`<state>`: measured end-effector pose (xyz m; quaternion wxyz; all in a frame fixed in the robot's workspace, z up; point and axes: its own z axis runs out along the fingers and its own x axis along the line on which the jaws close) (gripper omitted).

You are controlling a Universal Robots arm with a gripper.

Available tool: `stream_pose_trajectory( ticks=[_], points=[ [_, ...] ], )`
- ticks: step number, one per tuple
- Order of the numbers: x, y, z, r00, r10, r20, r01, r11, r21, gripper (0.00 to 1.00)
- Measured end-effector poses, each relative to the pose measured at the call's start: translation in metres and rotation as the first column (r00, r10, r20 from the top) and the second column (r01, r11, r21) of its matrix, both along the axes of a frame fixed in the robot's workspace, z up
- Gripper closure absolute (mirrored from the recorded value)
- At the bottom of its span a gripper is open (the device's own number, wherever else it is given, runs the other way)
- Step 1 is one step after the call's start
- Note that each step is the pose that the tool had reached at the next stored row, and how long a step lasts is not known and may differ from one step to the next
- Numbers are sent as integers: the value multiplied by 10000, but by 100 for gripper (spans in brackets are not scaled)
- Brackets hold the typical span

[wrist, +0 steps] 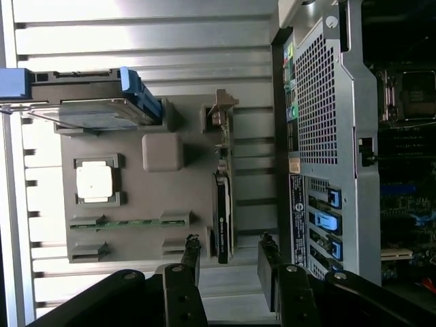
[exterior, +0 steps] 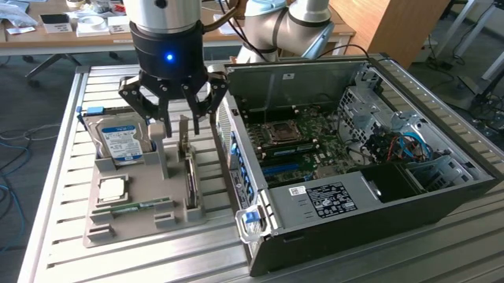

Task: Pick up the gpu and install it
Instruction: 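Pick up the gpu and move the gpu toward the slot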

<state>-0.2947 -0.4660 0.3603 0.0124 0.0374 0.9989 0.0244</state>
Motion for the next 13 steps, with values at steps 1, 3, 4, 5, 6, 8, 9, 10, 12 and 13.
stream_pose_trajectory(
  ticks=[1,3,4,5,6,8,9,10,12,13],
  points=[
    [0,0,-14,10000,0,0,0,10000,1,53],
    [0,0,-41,10000,0,0,0,10000,0,53],
    [0,0,-57,10000,-1,0,1,10000,0,53],
    [0,0,-72,10000,0,0,0,10000,0,53],
    [0,0,-88,10000,0,0,0,10000,0,53],
    [0,0,-119,10000,0,0,0,10000,0,53],
    [0,0,-134,10000,0,0,0,10000,0,53],
    [0,0,-150,10000,0,1,0,10000,0,53],
    [0,0,-179,10000,0,0,0,10000,0,53],
    [0,0,-192,10000,0,0,0,10000,0,53]
  ],
)
